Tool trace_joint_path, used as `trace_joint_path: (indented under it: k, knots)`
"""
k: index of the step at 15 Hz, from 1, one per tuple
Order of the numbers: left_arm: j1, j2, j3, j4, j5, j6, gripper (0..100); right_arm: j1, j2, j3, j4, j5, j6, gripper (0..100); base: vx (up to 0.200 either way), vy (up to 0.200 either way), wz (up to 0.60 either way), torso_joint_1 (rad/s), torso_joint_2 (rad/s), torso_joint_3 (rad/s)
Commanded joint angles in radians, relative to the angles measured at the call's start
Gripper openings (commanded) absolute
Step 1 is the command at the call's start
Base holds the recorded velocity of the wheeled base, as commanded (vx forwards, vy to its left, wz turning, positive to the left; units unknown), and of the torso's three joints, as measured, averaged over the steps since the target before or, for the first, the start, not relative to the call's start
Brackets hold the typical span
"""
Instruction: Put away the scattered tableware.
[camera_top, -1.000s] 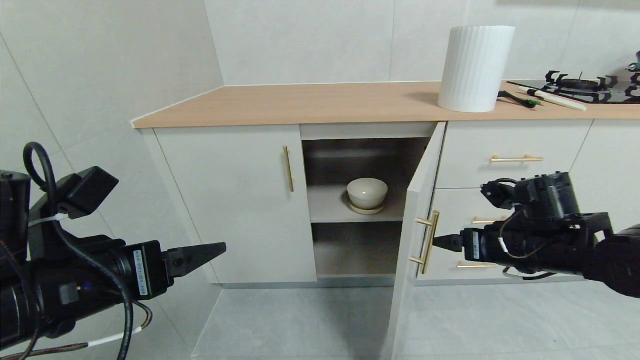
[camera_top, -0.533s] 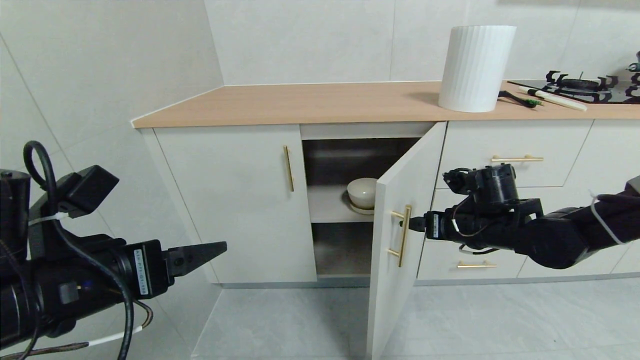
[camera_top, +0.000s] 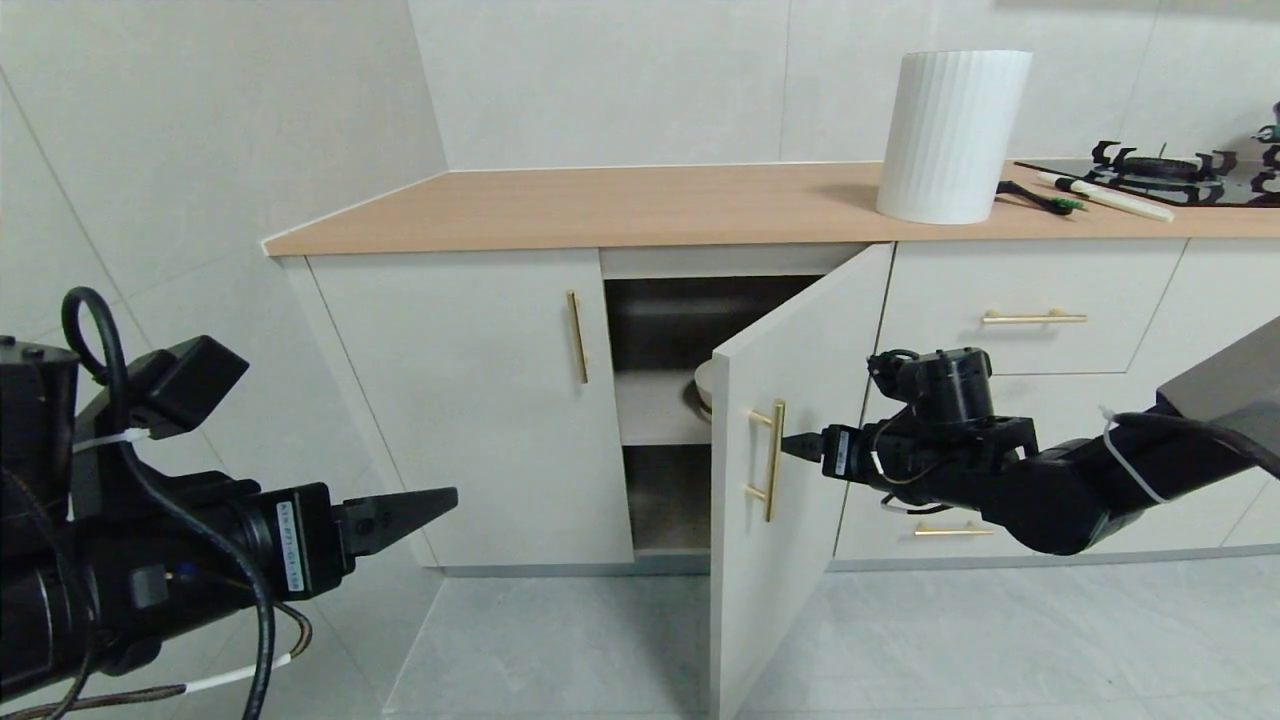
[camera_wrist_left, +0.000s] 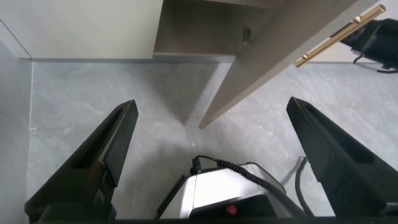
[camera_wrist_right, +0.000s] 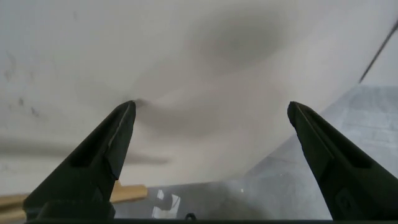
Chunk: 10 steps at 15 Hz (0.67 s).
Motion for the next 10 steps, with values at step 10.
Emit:
trace_joint_path:
  k: [10]
  knots:
    - [0.0,0.001,0.003,0.003,0.002,0.003,100,0.028,0.023,0.005,-0.024,-0.001,0.002,100,0.12,0.0,0.0,0.002,0.0,0.002]
